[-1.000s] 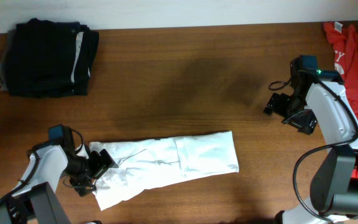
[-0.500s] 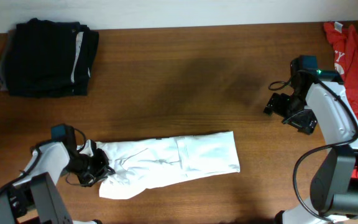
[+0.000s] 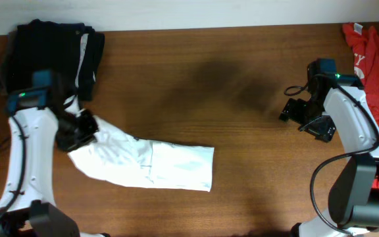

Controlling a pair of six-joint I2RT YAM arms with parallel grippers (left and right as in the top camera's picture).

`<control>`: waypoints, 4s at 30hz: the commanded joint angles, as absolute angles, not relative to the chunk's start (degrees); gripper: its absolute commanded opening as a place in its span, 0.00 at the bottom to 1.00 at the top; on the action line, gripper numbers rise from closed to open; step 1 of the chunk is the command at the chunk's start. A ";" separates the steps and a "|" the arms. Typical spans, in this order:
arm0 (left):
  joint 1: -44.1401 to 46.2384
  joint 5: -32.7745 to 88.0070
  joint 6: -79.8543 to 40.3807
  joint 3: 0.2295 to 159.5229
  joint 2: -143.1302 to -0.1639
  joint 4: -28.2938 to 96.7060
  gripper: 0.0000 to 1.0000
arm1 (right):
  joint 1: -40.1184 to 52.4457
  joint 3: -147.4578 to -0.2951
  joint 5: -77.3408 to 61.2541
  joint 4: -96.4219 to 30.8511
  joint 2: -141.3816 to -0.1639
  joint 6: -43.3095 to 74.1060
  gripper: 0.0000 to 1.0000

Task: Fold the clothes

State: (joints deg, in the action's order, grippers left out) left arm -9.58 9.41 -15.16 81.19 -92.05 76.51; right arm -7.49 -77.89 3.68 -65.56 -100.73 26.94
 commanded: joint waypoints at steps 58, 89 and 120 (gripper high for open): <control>39.38 15.70 -31.70 67.00 -99.31 60.62 0.56 | -7.79 -78.43 4.80 -65.56 -100.86 27.00 0.98; 62.00 14.24 -33.15 73.54 -95.00 50.00 0.18 | -7.79 -78.43 4.80 -65.56 -100.86 27.00 0.98; 59.83 21.74 -34.68 76.25 -109.54 43.29 0.51 | -7.79 -78.43 4.80 -65.56 -100.86 27.00 0.98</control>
